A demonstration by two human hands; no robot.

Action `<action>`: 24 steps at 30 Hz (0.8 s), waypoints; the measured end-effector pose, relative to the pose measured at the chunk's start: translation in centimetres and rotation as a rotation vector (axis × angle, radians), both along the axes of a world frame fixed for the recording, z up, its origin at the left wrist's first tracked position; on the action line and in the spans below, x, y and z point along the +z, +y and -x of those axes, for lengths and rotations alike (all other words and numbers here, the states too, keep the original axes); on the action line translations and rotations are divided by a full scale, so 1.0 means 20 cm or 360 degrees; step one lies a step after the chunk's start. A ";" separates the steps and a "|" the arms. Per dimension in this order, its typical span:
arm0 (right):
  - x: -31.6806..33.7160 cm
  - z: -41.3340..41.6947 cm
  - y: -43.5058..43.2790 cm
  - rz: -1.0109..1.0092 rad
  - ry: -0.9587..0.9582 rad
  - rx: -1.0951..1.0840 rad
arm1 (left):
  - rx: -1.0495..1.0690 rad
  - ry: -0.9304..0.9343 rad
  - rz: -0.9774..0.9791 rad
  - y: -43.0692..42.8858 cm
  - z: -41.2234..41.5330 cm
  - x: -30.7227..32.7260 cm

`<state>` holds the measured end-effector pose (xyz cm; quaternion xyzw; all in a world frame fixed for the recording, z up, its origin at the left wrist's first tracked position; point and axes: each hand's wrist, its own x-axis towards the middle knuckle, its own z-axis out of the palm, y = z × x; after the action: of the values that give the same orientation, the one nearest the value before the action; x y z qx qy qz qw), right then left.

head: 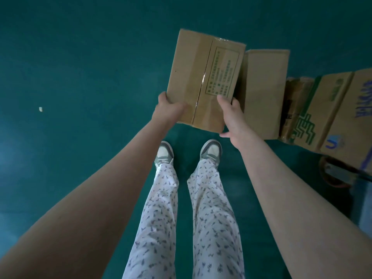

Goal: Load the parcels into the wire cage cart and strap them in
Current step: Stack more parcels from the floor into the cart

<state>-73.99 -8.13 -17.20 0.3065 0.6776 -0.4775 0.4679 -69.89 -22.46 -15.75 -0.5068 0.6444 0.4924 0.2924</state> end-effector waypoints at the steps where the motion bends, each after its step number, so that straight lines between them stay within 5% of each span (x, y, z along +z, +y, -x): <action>1: 0.00 -0.02 -0.01 0.0000 0.0004 -0.0020 | 0.0005 0.0010 -0.0002 0.01 -0.01 0.00; 10: 0.30 0.04 -0.04 0.0055 0.0223 -0.0009 | 0.0096 0.0111 -0.0005 -0.01 0.02 0.34; 24: 1.44 0.26 -0.07 0.0141 0.0482 -0.0090 | 0.0137 0.0758 0.0078 -0.02 0.15 1.53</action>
<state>-79.13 -9.55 11.63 0.2290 0.7097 -0.5606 0.3600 -72.85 -22.93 14.91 -0.4106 0.6847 0.5941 0.0985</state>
